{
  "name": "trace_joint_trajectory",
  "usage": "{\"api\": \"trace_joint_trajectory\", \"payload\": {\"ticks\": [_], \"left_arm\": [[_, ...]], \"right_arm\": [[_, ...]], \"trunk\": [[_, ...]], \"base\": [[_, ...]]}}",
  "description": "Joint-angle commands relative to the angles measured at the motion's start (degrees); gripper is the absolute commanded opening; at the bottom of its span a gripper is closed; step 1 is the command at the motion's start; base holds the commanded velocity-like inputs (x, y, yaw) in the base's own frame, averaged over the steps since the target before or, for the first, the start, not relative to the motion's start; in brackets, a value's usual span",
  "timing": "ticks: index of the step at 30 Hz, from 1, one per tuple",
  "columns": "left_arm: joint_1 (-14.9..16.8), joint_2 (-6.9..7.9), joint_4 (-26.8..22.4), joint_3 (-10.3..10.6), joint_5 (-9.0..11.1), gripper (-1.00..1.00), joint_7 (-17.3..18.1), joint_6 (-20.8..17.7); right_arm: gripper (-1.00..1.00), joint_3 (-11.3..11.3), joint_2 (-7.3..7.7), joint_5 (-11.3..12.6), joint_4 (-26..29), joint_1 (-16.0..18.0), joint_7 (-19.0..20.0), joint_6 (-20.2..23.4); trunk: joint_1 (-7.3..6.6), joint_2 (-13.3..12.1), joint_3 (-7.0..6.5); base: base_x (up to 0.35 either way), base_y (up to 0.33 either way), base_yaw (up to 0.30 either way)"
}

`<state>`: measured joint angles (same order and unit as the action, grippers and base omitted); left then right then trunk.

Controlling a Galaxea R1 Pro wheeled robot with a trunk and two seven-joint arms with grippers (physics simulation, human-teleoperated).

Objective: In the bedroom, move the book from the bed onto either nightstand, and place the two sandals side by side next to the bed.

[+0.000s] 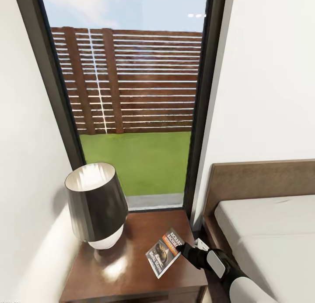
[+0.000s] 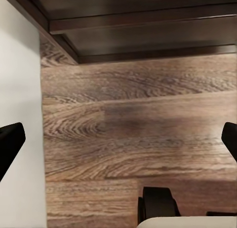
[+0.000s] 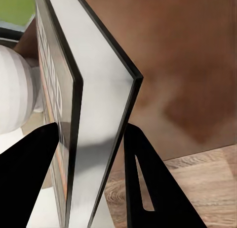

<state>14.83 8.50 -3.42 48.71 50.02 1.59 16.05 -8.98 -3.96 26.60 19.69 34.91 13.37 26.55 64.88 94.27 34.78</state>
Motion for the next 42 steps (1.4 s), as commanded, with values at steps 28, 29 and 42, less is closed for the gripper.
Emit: {"api": "trace_joint_trajectory", "payload": {"ticks": [28,29,42], "left_arm": [[0.02,0.02,-0.03,0.42,0.6,1.0,0.17,0.21],[0.02,0.02,-0.04,0.42,0.6,1.0,0.17,0.21],[0.02,0.02,-0.07,0.42,0.6,1.0,0.17,0.21]], "right_arm": [[-1.0,-0.68,0.4,5.44,-0.02,3.52,0.49,2.08],[-1.0,-0.68,0.41,5.65,-0.03,3.62,0.51,2.35],[-1.0,-0.69,0.44,6.6,-0.08,3.99,0.63,3.33]], "trunk": [[3.08,5.66,2.57],[3.3,6.06,2.75],[5.05,9.27,4.19]], "base": [[0.0,0.0,0.0],[0.0,0.0,0.0],[0.0,0.0,0.0]]}}
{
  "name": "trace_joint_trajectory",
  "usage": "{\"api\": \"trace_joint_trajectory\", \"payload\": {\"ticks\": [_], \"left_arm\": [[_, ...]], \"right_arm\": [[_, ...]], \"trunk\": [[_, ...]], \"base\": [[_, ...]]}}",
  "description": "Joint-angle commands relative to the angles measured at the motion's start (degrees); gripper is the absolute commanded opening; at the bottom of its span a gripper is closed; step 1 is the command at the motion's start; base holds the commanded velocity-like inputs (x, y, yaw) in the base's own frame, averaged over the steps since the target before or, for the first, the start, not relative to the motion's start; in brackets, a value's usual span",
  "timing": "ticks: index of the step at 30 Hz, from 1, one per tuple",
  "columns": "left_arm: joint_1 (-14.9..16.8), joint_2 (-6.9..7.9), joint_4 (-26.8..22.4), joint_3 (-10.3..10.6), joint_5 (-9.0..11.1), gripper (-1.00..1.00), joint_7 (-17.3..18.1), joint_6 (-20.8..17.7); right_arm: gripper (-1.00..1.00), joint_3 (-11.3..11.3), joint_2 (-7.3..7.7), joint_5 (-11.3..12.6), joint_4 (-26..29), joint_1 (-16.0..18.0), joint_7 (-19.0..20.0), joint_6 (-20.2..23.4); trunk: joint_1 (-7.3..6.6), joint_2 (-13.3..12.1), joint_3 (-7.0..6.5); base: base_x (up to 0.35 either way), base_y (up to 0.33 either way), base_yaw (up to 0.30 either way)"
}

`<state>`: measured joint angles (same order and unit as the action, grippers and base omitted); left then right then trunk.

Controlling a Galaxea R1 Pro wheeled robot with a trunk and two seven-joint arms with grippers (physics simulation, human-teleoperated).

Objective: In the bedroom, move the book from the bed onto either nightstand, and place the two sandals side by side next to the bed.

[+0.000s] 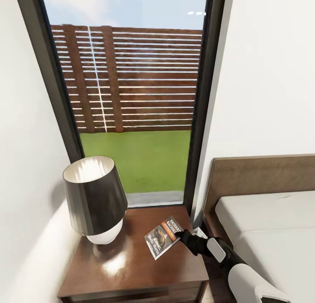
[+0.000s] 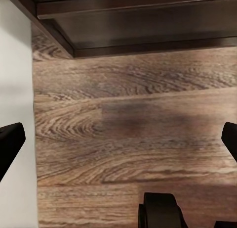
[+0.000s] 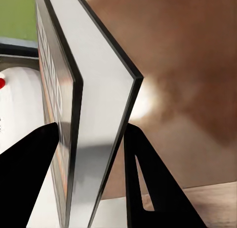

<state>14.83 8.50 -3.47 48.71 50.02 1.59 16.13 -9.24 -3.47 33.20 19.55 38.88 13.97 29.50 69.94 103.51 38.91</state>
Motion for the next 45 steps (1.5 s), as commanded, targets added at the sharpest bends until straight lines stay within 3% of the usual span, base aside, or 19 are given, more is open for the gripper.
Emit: {"api": "trace_joint_trajectory", "payload": {"ticks": [1,23,34,45], "left_arm": [[0.02,0.02,-0.02,0.42,0.6,1.0,0.17,0.12],[0.02,0.02,-0.03,0.42,0.6,1.0,0.2,0.12],[0.02,0.02,-0.05,0.42,0.6,1.0,0.22,0.12],[0.02,0.02,-0.05,0.42,0.6,1.0,0.25,0.12]], "right_arm": [[-1.0,-0.43,-0.04,0.02,0.06,0.05,0.06,0.39],[-1.0,-0.43,-0.04,0.03,0.01,0.32,0.02,0.55],[-1.0,-0.43,-0.04,0.08,0.04,0.43,0.15,1.32],[-1.0,-0.43,-0.16,0.11,0.03,0.85,-0.03,1.53]], "trunk": [[-0.01,0.03,0.06],[4.39,8.05,3.65],[4.39,8.05,3.65],[6.8,12.46,5.62]], "base": [[0.0,0.0,0.0],[0.0,0.0,0.0],[0.0,0.0,0.0],[0.0,0.0,0.0]]}}
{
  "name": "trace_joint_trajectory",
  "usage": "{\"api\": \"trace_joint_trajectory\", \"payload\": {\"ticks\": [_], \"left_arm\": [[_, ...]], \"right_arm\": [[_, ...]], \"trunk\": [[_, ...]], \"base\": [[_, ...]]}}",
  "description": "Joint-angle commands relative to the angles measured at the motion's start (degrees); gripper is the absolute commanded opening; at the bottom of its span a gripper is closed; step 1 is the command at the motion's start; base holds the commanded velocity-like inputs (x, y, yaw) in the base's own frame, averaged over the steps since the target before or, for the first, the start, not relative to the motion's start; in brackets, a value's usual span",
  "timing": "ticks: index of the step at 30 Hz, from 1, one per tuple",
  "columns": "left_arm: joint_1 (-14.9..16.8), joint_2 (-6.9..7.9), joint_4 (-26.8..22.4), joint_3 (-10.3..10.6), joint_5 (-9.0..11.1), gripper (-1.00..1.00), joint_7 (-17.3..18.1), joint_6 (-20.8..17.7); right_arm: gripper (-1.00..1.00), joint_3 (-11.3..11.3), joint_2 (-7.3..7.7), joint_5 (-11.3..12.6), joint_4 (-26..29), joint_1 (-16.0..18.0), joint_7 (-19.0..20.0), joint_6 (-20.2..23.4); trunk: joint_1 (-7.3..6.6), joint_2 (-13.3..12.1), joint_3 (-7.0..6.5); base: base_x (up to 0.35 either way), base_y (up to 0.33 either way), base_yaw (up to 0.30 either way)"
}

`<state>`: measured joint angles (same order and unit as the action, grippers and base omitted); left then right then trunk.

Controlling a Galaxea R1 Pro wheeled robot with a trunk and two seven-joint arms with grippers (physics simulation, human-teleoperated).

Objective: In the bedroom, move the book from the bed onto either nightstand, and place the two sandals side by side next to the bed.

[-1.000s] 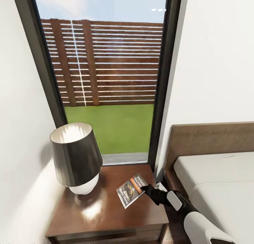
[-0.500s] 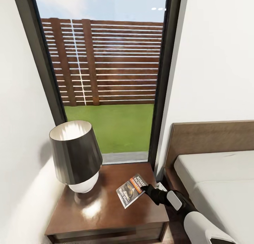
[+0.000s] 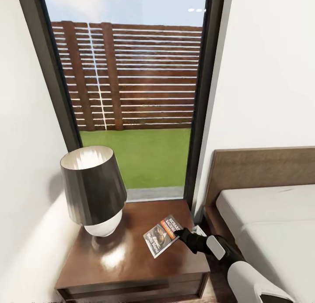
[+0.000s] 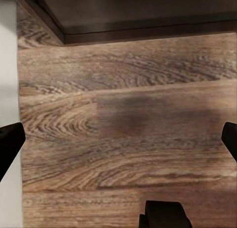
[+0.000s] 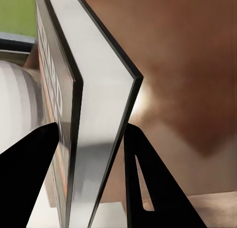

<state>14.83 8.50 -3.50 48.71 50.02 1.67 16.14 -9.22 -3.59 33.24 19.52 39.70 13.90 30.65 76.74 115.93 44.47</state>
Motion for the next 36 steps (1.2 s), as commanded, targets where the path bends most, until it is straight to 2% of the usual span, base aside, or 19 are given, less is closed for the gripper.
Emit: {"api": "trace_joint_trajectory", "payload": {"ticks": [1,17,24,32,36], "left_arm": [[0.02,0.02,-0.01,0.42,0.6,1.0,0.18,0.12],[0.02,0.02,-0.01,0.49,0.57,1.0,0.18,0.12],[0.02,0.02,-0.01,0.5,0.57,1.0,0.18,0.12],[0.02,0.02,-0.01,0.5,0.55,1.0,0.18,0.12],[0.02,0.02,-0.01,0.5,0.54,1.0,0.18,0.12]], "right_arm": [[-1.0,-0.45,-0.06,0.07,0.07,0.05,0.01,0.4],[-1.0,-0.45,-0.02,0.07,0.01,0.87,-0.24,0.46],[-1.0,-0.45,-0.03,0.07,0.0,1.33,-0.38,0.46],[-1.0,-0.45,-0.1,0.07,-0.01,1.97,-0.52,0.46],[-1.0,-0.45,-0.1,0.07,-0.01,2.07,-0.53,0.82]], "trunk": [[0.22,0.44,0.24],[3.73,6.86,3.11],[3.73,6.86,3.11],[5.49,10.07,4.55],[5.49,10.07,4.55]], "base": [[0.0,0.0,0.0],[0.0,0.0,0.0],[0.0,0.0,0.0],[0.0,0.0,0.0],[0.0,0.0,0.0]]}}
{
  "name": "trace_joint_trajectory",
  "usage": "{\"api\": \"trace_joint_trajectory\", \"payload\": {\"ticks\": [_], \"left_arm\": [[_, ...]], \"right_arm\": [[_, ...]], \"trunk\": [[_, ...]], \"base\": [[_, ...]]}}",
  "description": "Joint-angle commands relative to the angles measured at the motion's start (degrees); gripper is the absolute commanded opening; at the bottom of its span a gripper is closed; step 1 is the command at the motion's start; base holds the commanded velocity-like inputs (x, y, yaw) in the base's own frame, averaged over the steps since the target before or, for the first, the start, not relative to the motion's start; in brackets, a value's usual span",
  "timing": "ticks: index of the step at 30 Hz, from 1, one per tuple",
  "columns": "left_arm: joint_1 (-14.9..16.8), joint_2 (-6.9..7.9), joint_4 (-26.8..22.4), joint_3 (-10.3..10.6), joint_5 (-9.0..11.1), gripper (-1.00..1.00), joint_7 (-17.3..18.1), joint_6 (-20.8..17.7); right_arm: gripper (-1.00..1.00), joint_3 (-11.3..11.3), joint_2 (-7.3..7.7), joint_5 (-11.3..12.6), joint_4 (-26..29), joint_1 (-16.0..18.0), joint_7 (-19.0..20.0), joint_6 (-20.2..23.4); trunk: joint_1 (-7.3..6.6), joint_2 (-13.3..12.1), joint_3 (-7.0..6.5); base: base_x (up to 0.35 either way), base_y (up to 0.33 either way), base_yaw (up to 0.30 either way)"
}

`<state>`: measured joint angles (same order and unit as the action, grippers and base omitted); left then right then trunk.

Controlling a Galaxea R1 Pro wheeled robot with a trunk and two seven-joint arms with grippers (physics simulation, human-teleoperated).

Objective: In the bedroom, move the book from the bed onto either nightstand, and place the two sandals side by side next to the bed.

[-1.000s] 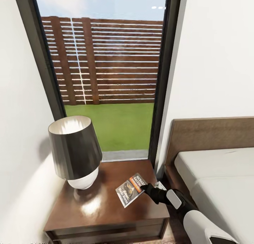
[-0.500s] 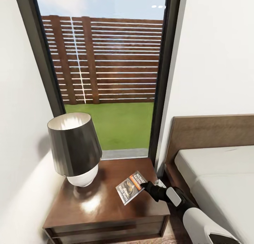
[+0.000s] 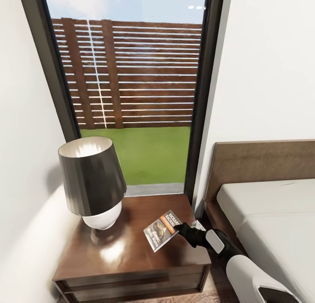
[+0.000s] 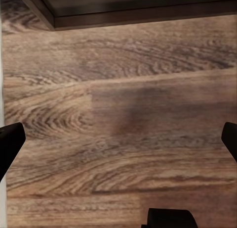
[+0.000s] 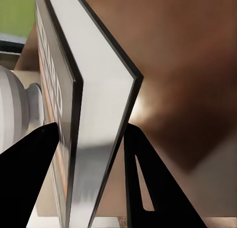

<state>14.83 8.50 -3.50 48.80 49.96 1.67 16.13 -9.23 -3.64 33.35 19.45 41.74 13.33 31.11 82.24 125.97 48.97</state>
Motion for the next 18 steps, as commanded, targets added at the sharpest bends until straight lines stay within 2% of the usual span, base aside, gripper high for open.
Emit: {"api": "trace_joint_trajectory", "payload": {"ticks": [1,5,12,18], "left_arm": [[0.02,0.02,-0.01,0.42,0.6,1.0,0.17,0.12],[0.02,0.02,-0.01,0.46,0.6,1.0,0.17,0.12],[0.02,0.02,-0.01,0.5,0.59,1.0,0.17,0.13],[0.02,0.02,-0.01,0.5,0.59,1.0,0.17,0.13]], "right_arm": [[-1.0,-0.44,-0.04,-0.04,0.06,0.04,0.04,0.47],[-1.0,-0.44,-0.05,-0.04,0.06,0.13,0.02,0.71],[-1.0,-0.44,-0.05,-0.1,0.06,0.48,-0.1,0.86],[-1.0,-0.44,-0.05,-0.11,0.01,0.79,-0.19,0.88]], "trunk": [[-0.01,0.02,0.06],[-0.01,0.02,0.06],[1.53,2.83,1.31],[1.53,2.83,1.31]], "base": [[0.0,0.0,0.0],[0.0,0.0,0.0],[0.0,0.0,0.0],[0.0,0.0,0.0]]}}
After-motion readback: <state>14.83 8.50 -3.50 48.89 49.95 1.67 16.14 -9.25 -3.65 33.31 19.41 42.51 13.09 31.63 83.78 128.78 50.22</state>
